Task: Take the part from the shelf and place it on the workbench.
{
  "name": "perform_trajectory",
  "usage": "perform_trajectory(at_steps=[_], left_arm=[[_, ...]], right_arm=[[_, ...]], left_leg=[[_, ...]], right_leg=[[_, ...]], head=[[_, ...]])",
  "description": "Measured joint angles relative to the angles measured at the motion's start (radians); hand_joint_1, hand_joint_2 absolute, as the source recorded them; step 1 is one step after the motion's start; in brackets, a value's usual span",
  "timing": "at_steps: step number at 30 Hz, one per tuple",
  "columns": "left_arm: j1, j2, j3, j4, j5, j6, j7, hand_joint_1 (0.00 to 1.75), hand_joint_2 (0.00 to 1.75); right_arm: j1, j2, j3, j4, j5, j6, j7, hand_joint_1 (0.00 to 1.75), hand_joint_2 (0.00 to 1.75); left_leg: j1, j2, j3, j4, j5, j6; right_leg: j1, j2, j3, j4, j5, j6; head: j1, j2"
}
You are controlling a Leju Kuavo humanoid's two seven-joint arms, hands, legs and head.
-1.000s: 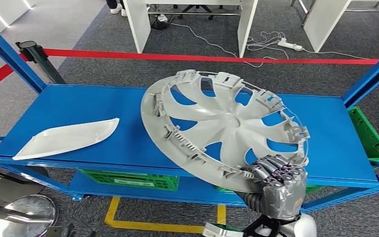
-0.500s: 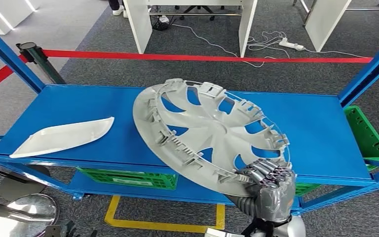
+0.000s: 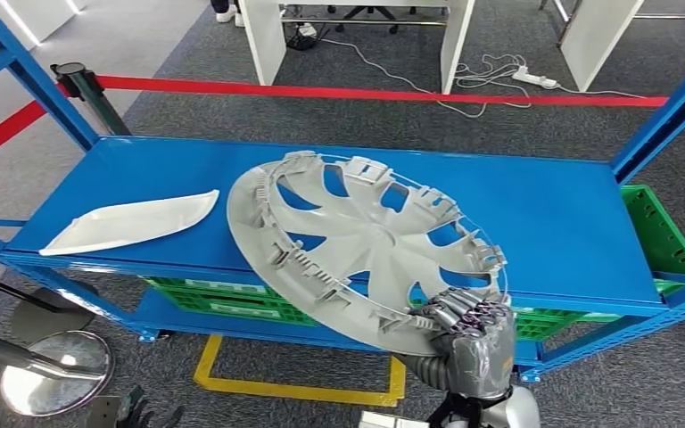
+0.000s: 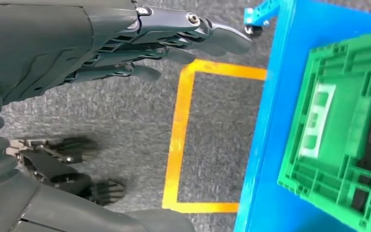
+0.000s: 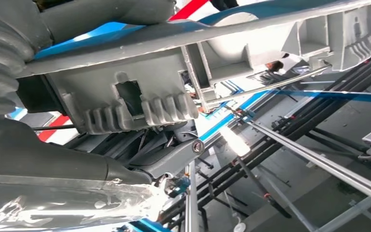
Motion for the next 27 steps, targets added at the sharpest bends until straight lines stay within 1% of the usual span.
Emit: perform_trajectory(at_steps=[1,2,3,4,5,6,7,8,9,10,11,12,13,14,15,16,17,18,19,20,21,22,23,24,25,26,27], left_arm=[[-0.001,0.001,-0.004,0.0,0.007,0.0,0.0,0.0,1.75],[-0.002,0.001,-0.008,0.0,0.013,0.001,0.0,0.0,1.75],[-0.004,0.001,-0.013,0.0,0.02,0.001,0.0,0.0,1.75],[-0.006,0.002,-0.018,0.0,0.027,0.001,0.0,0.0,1.75],[-0.008,0.002,-0.023,-0.001,0.032,-0.001,0.0,0.0,1.75],[-0.009,0.002,-0.028,-0.002,0.035,-0.002,0.0,0.0,1.75],[-0.009,0.002,-0.033,-0.002,0.037,-0.004,0.0,0.0,1.75],[-0.009,0.001,-0.037,-0.003,0.038,-0.005,0.0,0.0,1.75],[-0.009,0.0,-0.041,-0.003,0.038,-0.006,0.0,0.0,1.75],[-0.009,0.0,-0.044,-0.003,0.038,-0.007,0.0,0.0,1.75],[-0.009,-0.001,-0.045,-0.003,0.039,-0.007,0.0,0.0,1.75],[-0.009,-0.002,-0.046,-0.003,0.04,-0.007,0.0,0.0,1.75],[-0.01,-0.002,-0.048,-0.004,0.041,-0.007,0.0,0.0,1.75],[-0.01,-0.002,-0.05,-0.004,0.043,-0.005,0.0,0.0,1.75],[-0.01,-0.002,-0.054,-0.005,0.044,-0.002,0.0,0.0,1.75],[-0.009,-0.001,-0.057,-0.004,0.045,0.001,0.0,0.0,1.75],[-0.006,0.0,-0.062,-0.004,0.045,0.005,0.0,0.0,1.75],[-0.004,0.001,-0.066,-0.004,0.044,0.008,0.0,0.0,1.75],[-0.001,0.002,-0.07,-0.004,0.043,0.01,0.0,0.0,1.75],[0.0,0.003,-0.073,-0.004,0.042,0.011,0.0,0.0,1.75],[0.001,0.002,-0.076,-0.004,0.041,0.013,0.0,0.0,1.75],[0.001,0.002,-0.078,-0.004,0.04,0.014,0.0,0.0,1.75],[0.001,0.002,-0.08,-0.004,0.04,0.015,0.0,0.0,1.75],[0.001,0.002,-0.082,-0.004,0.04,0.015,0.0,0.0,1.75],[0.001,0.003,-0.085,-0.004,0.04,0.015,0.0,0.0,1.75],[0.0,0.003,-0.087,-0.004,0.04,0.016,0.0,0.0,1.75],[-0.001,0.004,-0.089,-0.004,0.04,0.016,0.0,0.0,1.75]], right_arm=[[-0.001,-0.004,0.006,0.001,-0.002,0.0,0.011,1.75,1.75],[-0.002,-0.009,0.012,0.003,-0.004,0.0,0.024,1.75,1.75],[-0.003,-0.015,0.017,0.004,-0.006,0.0,0.035,1.75,1.75],[-0.004,-0.022,0.022,0.006,-0.008,0.0,0.043,1.75,1.75],[-0.005,-0.028,0.027,0.007,-0.009,0.0,0.047,1.75,1.75],[-0.006,-0.034,0.031,0.009,-0.009,0.0,0.047,1.75,1.75],[-0.006,-0.039,0.033,0.01,-0.009,0.0,0.047,1.75,1.75],[-0.006,-0.043,0.035,0.012,-0.008,0.0,0.045,1.75,1.75],[-0.006,-0.047,0.037,0.013,-0.008,0.0,0.045,1.75,1.75],[-0.006,-0.049,0.038,0.014,-0.008,0.0,0.045,1.75,1.75],[-0.007,-0.051,0.039,0.015,-0.008,0.0,0.045,1.75,1.75],[-0.008,-0.053,0.04,0.015,-0.008,0.0,0.044,1.75,1.75],[-0.01,-0.054,0.041,0.015,-0.009,0.0,0.043,1.75,1.75],[-0.01,-0.055,0.043,0.016,-0.009,0.0,0.041,1.75,1.75],[-0.008,-0.056,0.044,0.016,-0.01,0.0,0.039,1.75,1.75],[-0.005,-0.056,0.043,0.017,-0.011,0.0,0.035,1.75,1.75],[0.0,-0.057,0.042,0.018,-0.012,0.0,0.029,1.75,1.75],[0.005,-0.057,0.041,0.018,-0.013,0.0,0.023,1.75,1.75],[0.011,-0.057,0.039,0.019,-0.015,0.0,0.018,1.75,1.75],[0.016,-0.057,0.038,0.019,-0.017,0.0,0.013,1.75,1.75],[0.021,-0.057,0.038,0.02,-0.018,0.0,0.011,1.75,1.75],[0.025,-0.057,0.036,0.021,-0.019,0.0,0.011,1.75,1.75],[0.028,-0.057,0.035,0.022,-0.019,0.0,0.01,1.75,1.75],[0.03,-0.057,0.034,0.023,-0.019,0.0,0.01,1.75,1.75],[0.031,-0.057,0.033,0.023,-0.019,0.0,0.01,1.75,1.75],[0.032,-0.057,0.032,0.024,-0.019,0.0,0.01,1.75,1.75],[0.032,-0.057,0.032,0.024,-0.019,0.0,0.01,1.75,1.75]], left_leg=[[0.001,0.001,-0.004,-0.003,0.009,0.005],[0.002,0.002,-0.009,-0.007,0.02,0.011],[0.004,0.004,-0.016,-0.011,0.031,0.018],[0.006,0.005,-0.027,-0.015,0.043,0.024],[0.005,0.006,-0.039,-0.014,0.053,0.028],[0.004,0.006,-0.053,-0.014,0.063,0.031],[0.002,0.006,-0.066,-0.013,0.073,0.031],[0.001,0.007,-0.079,-0.012,0.084,0.031],[0.0,0.007,-0.092,-0.011,0.093,0.03],[-0.001,0.007,-0.104,-0.01,0.102,0.028],[-0.001,0.007,-0.114,-0.007,0.11,0.025],[-0.003,0.006,-0.123,-0.005,0.116,0.021],[-0.004,0.006,-0.129,-0.002,0.124,0.016],[-0.005,0.006,-0.133,0.0,0.131,0.011],[-0.006,0.006,-0.135,0.0,0.139,0.006],[-0.004,0.006,-0.137,0.0,0.146,0.001],[-0.002,0.006,-0.14,0.003,0.142,-0.005],[-0.001,0.006,-0.147,0.017,0.12,-0.011],[0.001,0.006,-0.157,0.048,0.08,-0.017],[0.004,0.006,-0.171,0.097,0.026,-0.023],[0.006,0.006,-0.184,0.161,-0.026,-0.028],[0.008,0.006,-0.194,0.224,-0.059,-0.032],[0.009,0.006,-0.194,0.266,-0.069,-0.034],[0.01,0.006,-0.18,0.278,-0.058,-0.034],[0.01,0.006,-0.15,0.252,-0.034,-0.033],[0.01,0.006,-0.103,0.195,-0.009,-0.029],[0.008,0.006,-0.05,0.121,0.003,-0.023]], right_leg=[[-0.001,0.0,-0.002,-0.003,0.006,0.007],[-0.002,0.002,-0.006,-0.002,0.001,0.013],[-0.003,0.004,-0.015,0.013,-0.021,0.018],[-0.003,0.006,-0.029,0.048,-0.059,0.02],[-0.003,0.008,-0.046,0.101,-0.108,0.022],[-0.003,0.008,-0.062,0.166,-0.154,0.024],[-0.003,0.008,-0.07,0.223,-0.182,0.024],[-0.002,0.008,-0.067,0.255,-0.188,0.025],[-0.002,0.008,-0.047,0.254,-0.173,0.023],[-0.001,0.008,-0.008,0.214,-0.147,0.021],[-0.001,0.009,0.044,0.148,-0.126,0.017],[0.001,0.009,0.102,0.071,-0.117,0.014],[0.002,0.01,0.145,0.008,-0.118,0.011],[0.004,0.01,0.169,-0.033,-0.126,0.008],[0.006,0.011,0.175,-0.05,-0.13,0.006],[0.006,0.01,0.167,-0.052,-0.126,0.001],[0.005,0.008,0.158,-0.052,-0.119,-0.007],[0.004,0.006,0.149,-0.052,-0.11,-0.016],[0.002,0.004,0.141,-0.054,-0.1,-0.024],[0.002,0.002,0.132,-0.053,-0.089,-0.029],[0.003,0.002,0.122,-0.052,-0.078,-0.032],[0.004,0.0,0.11,-0.05,-0.068,-0.032],[0.004,-0.001,0.096,-0.047,-0.058,-0.031],[0.005,-0.001,0.082,-0.044,-0.049,-0.031],[0.005,-0.002,0.068,-0.039,-0.042,-0.03],[0.005,-0.002,0.056,-0.035,-0.036,-0.028],[0.007,-0.002,0.046,-0.031,-0.03,-0.025]], head=[[0.0,0.0],[0.0,0.0],[0.002,0.0],[0.004,0.0],[0.005,0.0],[0.007,0.0],[0.007,0.0],[0.007,0.0],[0.007,0.0],[0.007,0.0],[0.007,0.0],[0.007,0.0],[0.006,0.0],[0.006,0.0],[0.005,0.0],[0.005,0.0],[0.005,0.0],[0.004,0.0],[0.001,0.0],[-0.001,0.0],[-0.002,0.0],[-0.003,0.0],[-0.003,0.0],[-0.003,0.0],[-0.003,0.0],[-0.003,0.0],[-0.003,0.0]])
